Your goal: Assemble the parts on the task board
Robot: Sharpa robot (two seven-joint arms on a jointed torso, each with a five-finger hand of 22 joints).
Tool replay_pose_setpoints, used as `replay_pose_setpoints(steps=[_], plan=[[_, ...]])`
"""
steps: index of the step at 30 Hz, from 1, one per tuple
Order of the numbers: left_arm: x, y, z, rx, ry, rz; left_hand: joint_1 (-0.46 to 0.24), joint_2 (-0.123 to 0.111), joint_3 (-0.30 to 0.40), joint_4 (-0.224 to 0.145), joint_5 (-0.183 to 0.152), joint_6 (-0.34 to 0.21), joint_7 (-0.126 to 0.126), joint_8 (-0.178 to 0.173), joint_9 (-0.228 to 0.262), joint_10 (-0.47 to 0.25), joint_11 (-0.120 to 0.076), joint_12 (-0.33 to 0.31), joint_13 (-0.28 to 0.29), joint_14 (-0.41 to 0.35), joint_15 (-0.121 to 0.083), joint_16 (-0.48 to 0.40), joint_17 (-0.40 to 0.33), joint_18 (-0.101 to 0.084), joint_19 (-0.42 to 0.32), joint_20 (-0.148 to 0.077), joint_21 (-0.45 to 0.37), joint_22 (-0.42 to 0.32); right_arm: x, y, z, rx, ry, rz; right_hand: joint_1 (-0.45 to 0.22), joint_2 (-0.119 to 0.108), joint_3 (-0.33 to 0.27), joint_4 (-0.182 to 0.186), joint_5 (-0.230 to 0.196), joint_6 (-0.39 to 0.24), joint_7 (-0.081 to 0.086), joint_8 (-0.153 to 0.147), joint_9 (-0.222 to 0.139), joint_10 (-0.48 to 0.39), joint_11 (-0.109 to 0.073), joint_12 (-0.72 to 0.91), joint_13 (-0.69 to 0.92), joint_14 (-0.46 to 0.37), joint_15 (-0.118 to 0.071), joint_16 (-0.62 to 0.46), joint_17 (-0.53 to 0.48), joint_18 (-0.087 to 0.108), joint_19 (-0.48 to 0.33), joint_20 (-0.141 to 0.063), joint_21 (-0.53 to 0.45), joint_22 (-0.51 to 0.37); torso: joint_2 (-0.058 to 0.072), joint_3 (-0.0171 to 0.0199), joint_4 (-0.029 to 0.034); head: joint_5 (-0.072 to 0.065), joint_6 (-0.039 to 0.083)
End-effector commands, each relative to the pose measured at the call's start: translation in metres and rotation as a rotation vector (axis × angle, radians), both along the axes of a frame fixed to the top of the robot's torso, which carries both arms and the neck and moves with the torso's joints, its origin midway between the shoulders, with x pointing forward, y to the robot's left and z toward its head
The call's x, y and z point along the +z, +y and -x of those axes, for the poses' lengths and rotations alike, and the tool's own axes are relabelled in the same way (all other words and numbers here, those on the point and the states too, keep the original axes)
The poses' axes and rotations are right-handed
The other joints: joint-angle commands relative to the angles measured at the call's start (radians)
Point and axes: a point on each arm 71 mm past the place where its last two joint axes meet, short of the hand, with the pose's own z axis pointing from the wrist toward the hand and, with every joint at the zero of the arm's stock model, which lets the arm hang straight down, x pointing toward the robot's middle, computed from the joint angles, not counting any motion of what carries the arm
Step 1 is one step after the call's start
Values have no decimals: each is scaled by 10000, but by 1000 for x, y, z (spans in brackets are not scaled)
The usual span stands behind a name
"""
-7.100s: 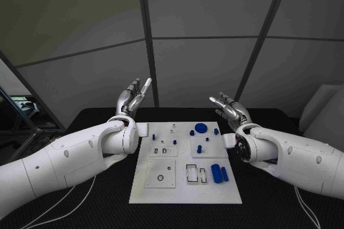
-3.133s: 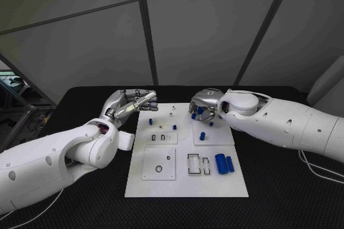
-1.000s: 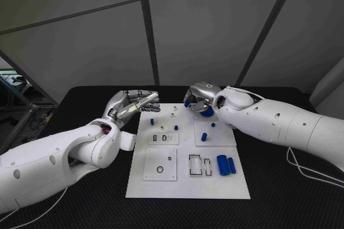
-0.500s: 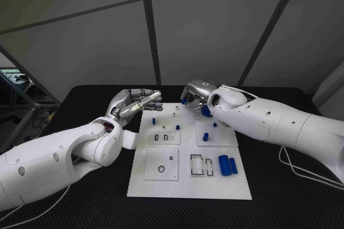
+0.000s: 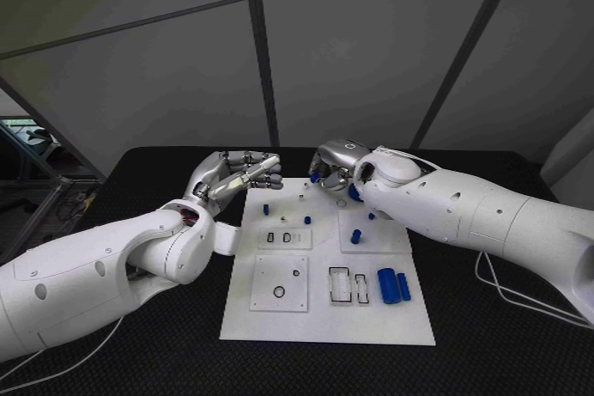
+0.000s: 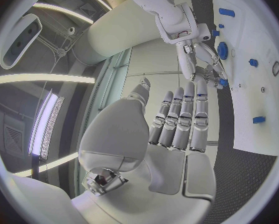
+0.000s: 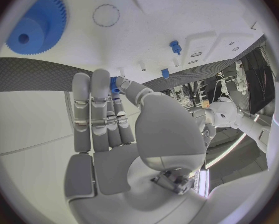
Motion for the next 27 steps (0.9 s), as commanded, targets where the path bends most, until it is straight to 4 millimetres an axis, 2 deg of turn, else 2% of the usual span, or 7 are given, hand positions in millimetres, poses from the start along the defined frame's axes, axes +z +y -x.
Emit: replay_pose_setpoints(steps=[1, 16, 19, 27], plan=[[3, -2, 0, -163, -163, 19, -19, 118, -77, -11, 6, -3, 68, -70, -17, -46, 57, -59, -10, -46, 20, -36, 17, -147, -9, 37, -43, -14, 0, 2, -1, -29, 202, 121, -56, -12, -3, 78, -8, -1, 84, 7, 8, -6, 56, -55, -10, -18, 45, 63, 11, -117, -31, 57, 22, -9, -5, 2, 1, 13, -10], [4, -4, -1, -189, -201, 34, -10, 122, -80, -19, 6, -3, 69, -76, -19, -48, 57, -66, -10, -47, 20, -37, 20, -146, -10, 38, -46, -16, -1, 8, -2, -12, 320, 209, -72, -22, -12, 98, -7, -24, 86, -14, 3, -25, 60, -61, -11, -27, 50, 77, 19, -118, -37, 65, 34, 8, 3, 1, 3, 66, -13], [5, -5, -1, -211, -215, 44, -10, 122, -80, -19, 6, -3, 69, -76, -19, -48, 57, -66, -10, -47, 20, -37, 20, -146, -10, 38, -46, -16, -2, 9, -3, -27, 350, 235, -82, -29, -18, 108, -6, -32, 88, -23, 1, -34, 63, -63, -12, -31, 53, 84, 23, -115, -47, 68, 30, -1, 8, -1, 20, 79, -34], [7, -6, -1, -243, -243, 60, -2, 127, -82, -25, 7, -2, 68, -81, -20, -48, 57, -71, -9, -48, 21, -38, 23, -145, -11, 39, -48, -17, -2, 13, -3, 2, 390, 269, -82, -29, -18, 108, -6, -32, 88, -23, 1, -34, 63, -63, -12, -31, 53, 84, 23, -115, -47, 68, 30, -1, 4, 0, 3, 119, -58]])
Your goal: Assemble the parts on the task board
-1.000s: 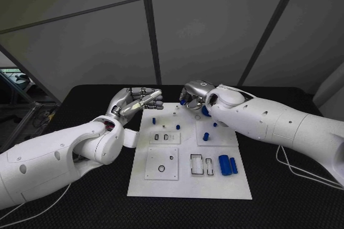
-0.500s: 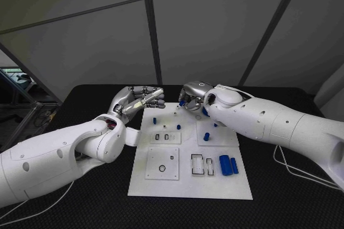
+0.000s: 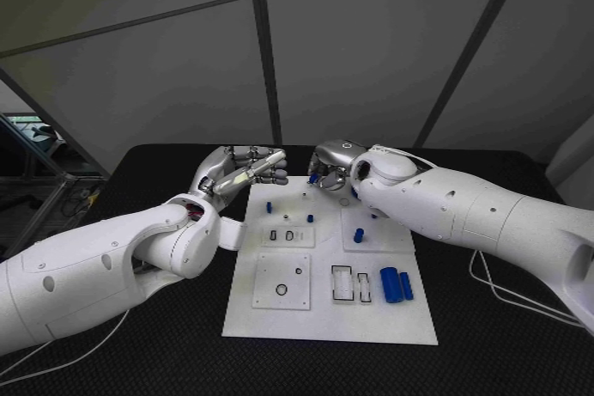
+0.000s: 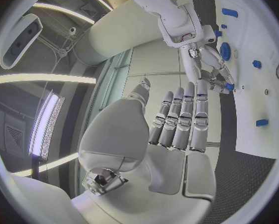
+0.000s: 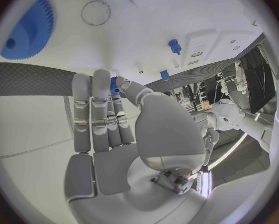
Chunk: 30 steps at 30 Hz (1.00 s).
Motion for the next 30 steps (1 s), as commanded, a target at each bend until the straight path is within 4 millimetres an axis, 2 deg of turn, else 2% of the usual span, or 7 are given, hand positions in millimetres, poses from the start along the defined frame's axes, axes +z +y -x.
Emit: replay_pose_setpoints(steps=[1, 10, 20, 30], plan=[[3, -3, 0, -173, -155, 23, -2, 127, -54, 3, 7, -2, 68, -41, -13, -12, 21, -61, -11, -48, 20, -38, 13, -145, -11, 39, -48, -9, 1, 2, -1, 3, 94, 62, -82, -29, -21, 52, -7, 7, 57, 30, 13, -34, 63, -63, -13, -31, 53, 44, 13, -115, -8, 30, 31, -2, 3, -3, 1, 11, -1], [4, -4, 0, -208, -174, 38, -2, 127, -54, 3, 7, -2, 68, -41, -13, -12, 21, -61, -11, -48, 20, -38, 13, -145, -11, 39, -48, -9, 0, 4, -3, -23, 174, 143, -96, -32, -29, 71, -5, -3, 61, 19, 10, -47, 67, -65, -13, -36, 57, 55, 19, -115, -14, 36, 36, 4, 0, -2, -24, 24, -21], [6, -6, 0, -248, -204, 55, -2, 127, -54, 3, 7, -2, 68, -41, -13, -12, 21, -61, -11, -48, 20, -38, 13, -145, -11, 39, -48, -9, -2, 7, -4, -4, 312, 254, -117, -44, -42, 96, -2, -30, 66, -5, 4, -81, 75, -71, -15, -48, 64, 72, 28, -107, -52, 45, 15, -39, 6, -1, -6, 39, -48], [6, -7, -1, -245, -219, 54, -2, 127, -54, 3, 7, -2, 68, -41, -13, -12, 21, -61, -11, -48, 20, -38, 13, -145, -11, 39, -48, -9, -2, 13, -2, 148, 411, 287, -119, -47, -44, 102, -1, -38, 66, -12, 2, -93, 76, -73, -16, -51, 66, 77, 31, -106, -58, 47, 17, -38, -4, -1, -48, 72, -95]])
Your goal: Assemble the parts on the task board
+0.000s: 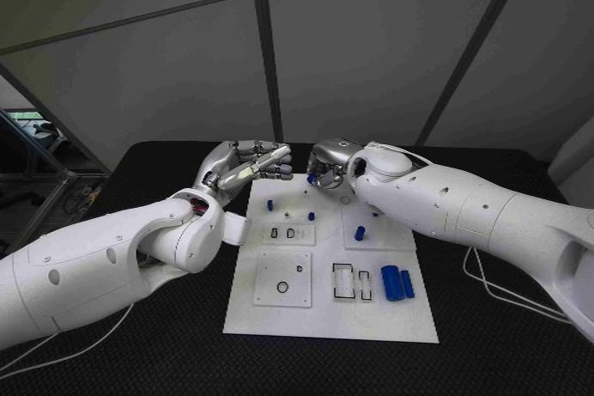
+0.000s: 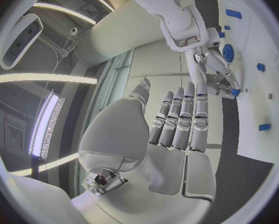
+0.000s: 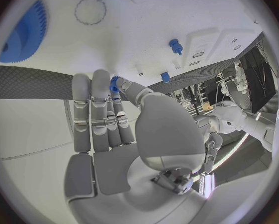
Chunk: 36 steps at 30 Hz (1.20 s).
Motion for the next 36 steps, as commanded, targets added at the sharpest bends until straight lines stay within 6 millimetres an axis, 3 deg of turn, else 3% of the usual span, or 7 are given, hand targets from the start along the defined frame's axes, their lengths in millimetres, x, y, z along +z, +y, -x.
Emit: replay_pose_setpoints(steps=[1, 12, 20, 27, 30, 32, 36], plan=[[2, -2, 0, -148, -132, 6, -2, 127, -54, 3, 6, -2, 68, -42, -15, -13, 21, -35, -13, -48, 20, -38, 14, -145, -11, 39, -48, -11, 0, 3, 2, 157, 163, 77, -80, -9, -13, 72, -2, -26, 75, 18, 7, -56, 40, -34, -16, -15, 30, 41, 12, -106, -21, 11, 17, -7, -7, 1, -24, 3, -10], [3, -2, -1, -151, -144, 6, -2, 127, -54, 3, 6, -2, 68, -42, -15, -13, 21, -35, -13, -48, 20, -38, 14, -145, -11, 39, -48, -11, 0, 4, 1, 102, 185, 107, -99, -75, -46, 100, 8, -149, 108, -56, -21, -219, 78, -51, -26, -39, 59, 86, 37, -93, -108, 35, -22, -81, -6, 2, 0, -15, 2], [3, -2, -1, -150, -151, 4, 20, 144, -59, -15, 7, 6, 66, -53, -17, -10, 19, -48, -11, -50, 21, -40, 23, -142, -13, 42, -54, -15, -3, 4, -1, -14, 406, 281, 59, -309, -772, 108, 56, -1789, 397, -98, -161, -2146, 413, -3, -22, -486, 355, 2, -13, 57, -846, 296, -617, -998, -1, -5, -6, 0, 5], [4, -1, -1, -124, -154, -14, 20, 144, -59, -15, 7, 6, 66, -53, -17, -10, 19, -48, -11, -50, 21, -40, 23, -142, -13, 42, -54, -15, -1, -1, -1, -110, 221, 158, 361, -242, -1535, 95, 56, -2920, 295, -115, -173, -3086, 591, 93, -4, -813, 486, -97, -134, 57, -1045, 450, -796, -1112, -14, -1, -29, 12, -1], [4, 1, -1, -111, -157, -24, 20, 144, -59, -15, 7, 6, 66, -53, -17, -10, 19, -48, -11, -50, 21, -40, 23, -142, -13, 42, -54, -15, 3, -9, 1, -118, -207, -170, 452, -169, -1633, 90, 210, -2463, 240, 0, -96, -2848, 527, 320, 48, -761, 449, -55, -145, 74, -1011, 433, -788, -1120, -26, 6, -47, -11, 8], [3, 3, -2, -86, -160, -42, 21, 146, -59, -16, 7, 7, 66, -54, -17, -9, 19, -49, -11, -50, 21, -40, 23, -142, -13, 42, -55, -16, 5, -19, 2, -123, -441, -547, 480, -76, -1666, 110, 306, -2035, 287, 164, -18, -2310, 316, 643, 100, -598, 271, 8, -156, 91, -908, 291, -729, -1107, -44, 11, -76, -6, 25], [1, 13, -6, 117, -148, -144, 21, 157, -78, -22, 6, 41, 55, -53, -14, 31, 8, -43, -2, -50, 18, -41, 34, -140, -16, 45, -63, -21, 10, -47, 8, -248, -450, -1473, 446, 34, -1568, 194, 314, -1406, 284, 325, 49, -1346, 223, 1023, 87, -404, 184, 0, -218, 67, -769, 185, -658, -1097, -117, 23, -186, 66, 69]])
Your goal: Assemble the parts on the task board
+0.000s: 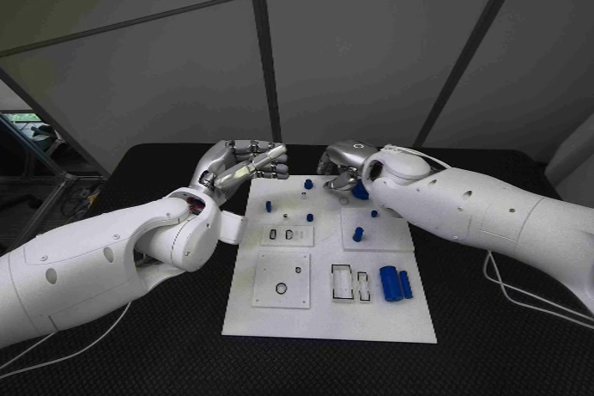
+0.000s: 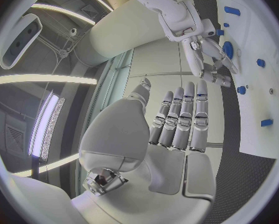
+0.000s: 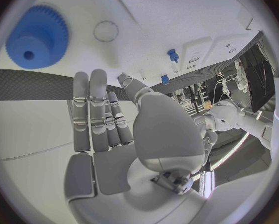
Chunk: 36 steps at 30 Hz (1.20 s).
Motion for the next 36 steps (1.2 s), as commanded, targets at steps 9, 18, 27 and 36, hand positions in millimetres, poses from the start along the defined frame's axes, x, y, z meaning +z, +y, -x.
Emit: replay_pose_setpoints(steps=[9, 18, 27, 36], plan=[[-2, 18, -6, 214, -90, -192, -37, 113, -84, -10, 7, 79, 43, -50, -3, 78, -3, -36, 5, -49, 13, -41, 27, -138, -19, 46, -71, -18, 24, -77, 17, -897, 226, -2602, -57, -403, -176, 42, 261, 392, -148, 103, -5, 3214, -504, 2126, 1157, 589, -374, 1106, 1082, -172, 943, -327, 960, 1503, -174, 49, -290, 97, 215], [-4, 17, -8, 150, -60, -176, -34, 119, -83, -12, 7, 84, 41, -50, -2, 83, -4, -36, 6, -48, 12, -41, 29, -138, -20, 46, -72, -18, 16, -107, 14, -1828, 1342, -2169, 28, -243, -1340, 839, 402, -749, -95, 625, -16, 3477, -428, 10626, 10137, 1111, -323, 6200, 7021, -892, 2952, -321, 3751, 6156, -141, 57, -274, -51, 171], [-5, 15, -9, 108, -45, -160, -31, 124, -82, -14, 7, 88, 39, -50, -2, 89, -5, -35, 7, -49, 12, -41, 30, -138, -22, 47, -74, -19, 8, -104, 7, -2225, 2146, -1601, -42, -211, -1738, 1165, 414, -1190, -37, 914, -23, 4252, -369, 12164, 12108, 1263, -233, 7228, 8316, -1172, 3670, -238, 4618, 7851, -122, 59, -275, -92, 102], [-5, 11, -9, 21, -35, -119, -26, 131, -82, -18, 7, 94, 36, -51, -2, 97, -8, -35, 8, -50, 11, -42, 32, -139, -27, 48, -79, -22, 3, -92, -1, -2485, 2398, -1149, -76, -156, -1901, 1334, 386, -1425, -38, 1060, -33, 4429, -352, 12489, 12555, 1291, -211, 7510, 8665, -1261, 3889, -204, 4893, 8395, -97, 65, -235, -224, 44]])
